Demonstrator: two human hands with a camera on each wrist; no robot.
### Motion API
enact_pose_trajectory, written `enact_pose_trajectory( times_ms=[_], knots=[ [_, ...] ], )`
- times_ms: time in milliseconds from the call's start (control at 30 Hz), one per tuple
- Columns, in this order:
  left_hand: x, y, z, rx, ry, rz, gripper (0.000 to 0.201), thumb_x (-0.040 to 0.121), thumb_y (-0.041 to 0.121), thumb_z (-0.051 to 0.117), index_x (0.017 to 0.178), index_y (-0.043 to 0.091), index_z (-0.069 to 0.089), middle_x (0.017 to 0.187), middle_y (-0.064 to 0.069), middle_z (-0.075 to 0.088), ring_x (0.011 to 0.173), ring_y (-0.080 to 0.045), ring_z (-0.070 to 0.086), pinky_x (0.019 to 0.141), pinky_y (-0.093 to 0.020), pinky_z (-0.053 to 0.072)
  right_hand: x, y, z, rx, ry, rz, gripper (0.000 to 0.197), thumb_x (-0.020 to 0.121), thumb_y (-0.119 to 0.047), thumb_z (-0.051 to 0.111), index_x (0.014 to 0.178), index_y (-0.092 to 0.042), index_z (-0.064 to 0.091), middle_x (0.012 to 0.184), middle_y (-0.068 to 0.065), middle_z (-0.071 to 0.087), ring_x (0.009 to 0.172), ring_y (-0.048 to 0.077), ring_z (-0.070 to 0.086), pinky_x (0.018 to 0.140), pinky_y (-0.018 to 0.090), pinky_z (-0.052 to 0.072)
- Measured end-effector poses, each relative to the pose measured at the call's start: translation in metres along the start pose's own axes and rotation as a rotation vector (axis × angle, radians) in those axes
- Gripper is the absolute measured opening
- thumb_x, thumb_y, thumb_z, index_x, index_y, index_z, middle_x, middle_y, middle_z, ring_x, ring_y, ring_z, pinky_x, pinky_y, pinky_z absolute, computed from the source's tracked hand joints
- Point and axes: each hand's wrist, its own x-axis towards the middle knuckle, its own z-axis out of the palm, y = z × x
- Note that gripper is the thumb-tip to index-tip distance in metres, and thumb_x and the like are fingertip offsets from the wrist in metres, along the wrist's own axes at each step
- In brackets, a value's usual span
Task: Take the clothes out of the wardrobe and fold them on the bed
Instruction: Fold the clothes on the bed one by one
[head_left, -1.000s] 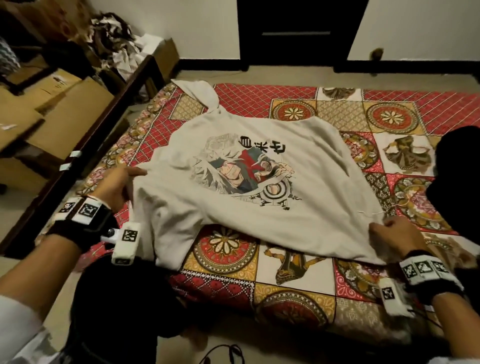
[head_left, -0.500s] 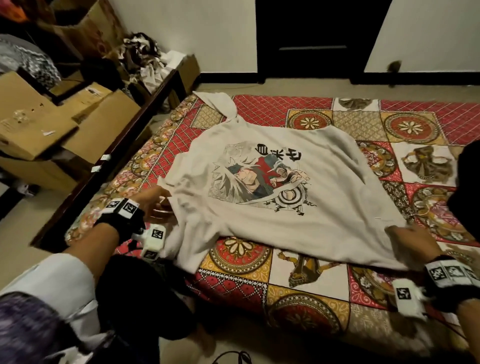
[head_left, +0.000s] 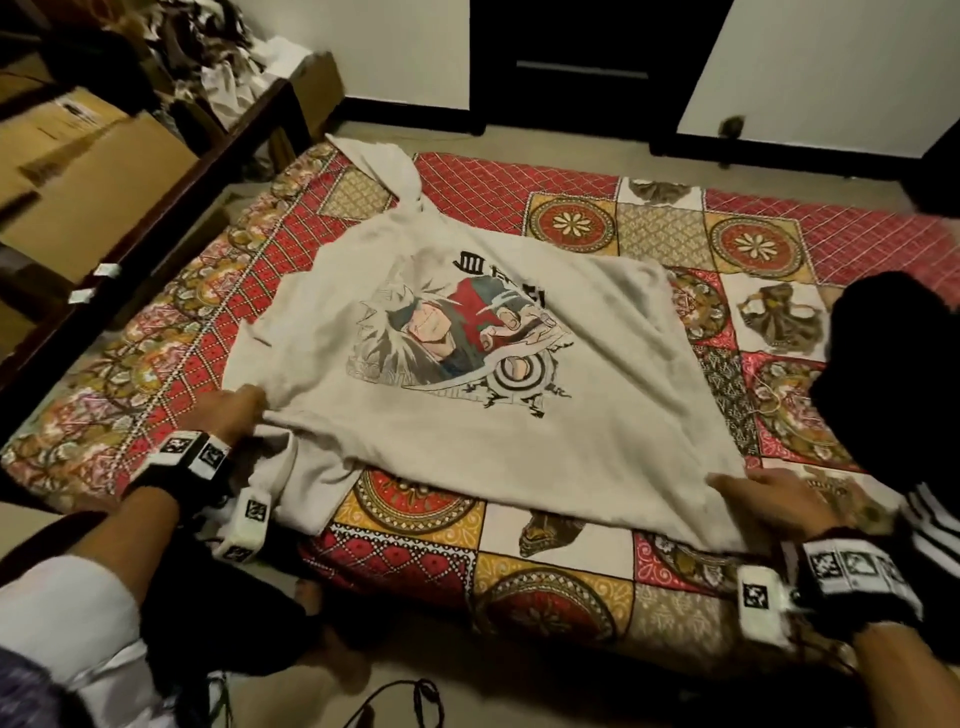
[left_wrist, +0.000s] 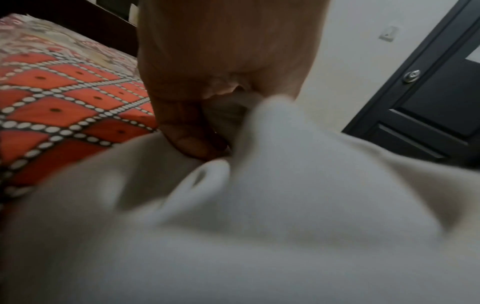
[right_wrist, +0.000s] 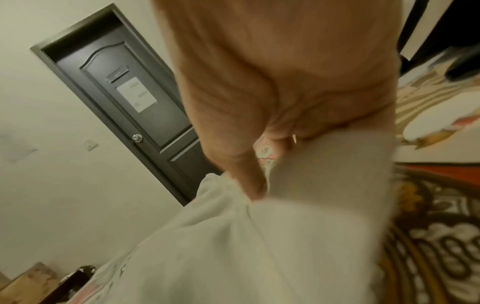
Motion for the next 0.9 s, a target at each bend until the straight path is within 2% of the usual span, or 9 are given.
enact_pose_trajectory(
  times_ms=[133,233,333,500,600,700,767,833,900],
  knots=[
    [0.010,0.014,-0.013,0.195,0.038,0.197,0.029,0.089,0.000,0.061,0.116,-0.004,0.070,0.105,-0.031,0.070,0.100,-0.044,0.067,0.082,-0.042,0.053,-0.006,-0.004,-0.003,-0.036,-0.061,-0.035,0.022,0.089,-0.017,0.079,0.095,0.002,0.072,0.086,0.013,0.073,0.068,0.021,0.060,0.052,0.026,0.042],
    [0.031,0.003,-0.023,0.261,0.130,0.119,0.039,0.084,0.005,0.069,0.123,0.002,0.068,0.118,-0.030,0.067,0.110,-0.046,0.064,0.091,-0.046,0.053,-0.003,-0.006,0.000,-0.138,-0.038,-0.077,0.013,0.089,-0.013,0.079,0.094,-0.004,0.070,0.081,0.004,0.069,0.070,0.018,0.060,0.057,0.027,0.040],
    [0.024,0.003,-0.020,0.169,0.243,0.078,0.038,0.083,0.018,0.070,0.113,-0.005,0.065,0.115,-0.031,0.065,0.104,-0.050,0.062,0.086,-0.047,0.053,0.005,-0.003,0.005,-0.189,-0.010,-0.095,0.016,0.088,-0.015,0.079,0.081,-0.012,0.065,0.081,0.009,0.070,0.072,0.024,0.062,0.061,0.030,0.042],
    [0.007,0.015,-0.027,0.107,0.306,0.152,0.017,0.077,0.025,0.069,0.076,0.008,0.070,0.074,-0.016,0.070,0.074,-0.036,0.066,0.075,-0.042,0.056,0.007,-0.005,0.010,-0.242,0.025,-0.066,0.014,0.089,-0.020,0.075,0.085,-0.018,0.062,0.098,0.015,0.072,0.090,0.034,0.068,0.087,0.045,0.056],
    [0.007,0.008,-0.048,-0.024,0.581,0.066,0.025,0.080,0.020,0.055,0.091,0.011,0.076,0.094,-0.019,0.074,0.089,-0.042,0.067,0.083,-0.045,0.056,0.014,0.000,0.013,-0.292,0.047,-0.054,0.015,0.086,-0.025,0.076,0.090,-0.016,0.065,0.104,0.016,0.074,0.092,0.036,0.069,0.092,0.051,0.057],
    [0.001,-0.001,-0.054,-0.050,0.666,-0.035,0.042,0.072,0.013,0.051,0.110,0.009,0.068,0.128,-0.024,0.061,0.114,-0.046,0.059,0.097,-0.051,0.047,0.007,-0.007,0.015,-0.351,0.090,-0.046,0.022,0.086,-0.027,0.076,0.099,-0.013,0.065,0.107,0.019,0.072,0.094,0.037,0.066,0.091,0.047,0.056],
    [-0.007,0.004,-0.043,0.036,0.695,0.074,0.051,0.068,0.008,0.060,0.118,0.010,0.061,0.142,-0.024,0.045,0.126,-0.046,0.048,0.105,-0.056,0.036,0.001,-0.014,0.018,-0.371,0.117,-0.036,0.027,0.086,-0.029,0.077,0.102,-0.012,0.064,0.108,0.020,0.071,0.094,0.038,0.065,0.090,0.047,0.055],
    [-0.002,0.014,-0.024,0.026,0.639,0.406,0.048,0.069,0.006,0.063,0.116,0.011,0.065,0.130,-0.020,0.055,0.118,-0.040,0.053,0.100,-0.050,0.040,0.002,-0.016,0.022,-0.380,0.137,-0.027,0.031,0.083,-0.032,0.078,0.102,-0.011,0.064,0.103,0.019,0.071,0.091,0.037,0.066,0.087,0.047,0.056],
    [-0.005,0.030,-0.010,-0.048,0.435,0.491,0.032,0.078,0.020,0.065,0.110,0.014,0.067,0.114,-0.014,0.066,0.102,-0.034,0.062,0.088,-0.043,0.048,-0.001,-0.017,0.024,-0.337,0.155,-0.025,0.031,0.079,-0.034,0.079,0.096,-0.013,0.064,0.095,0.016,0.071,0.084,0.035,0.066,0.083,0.046,0.057]
  ],
)
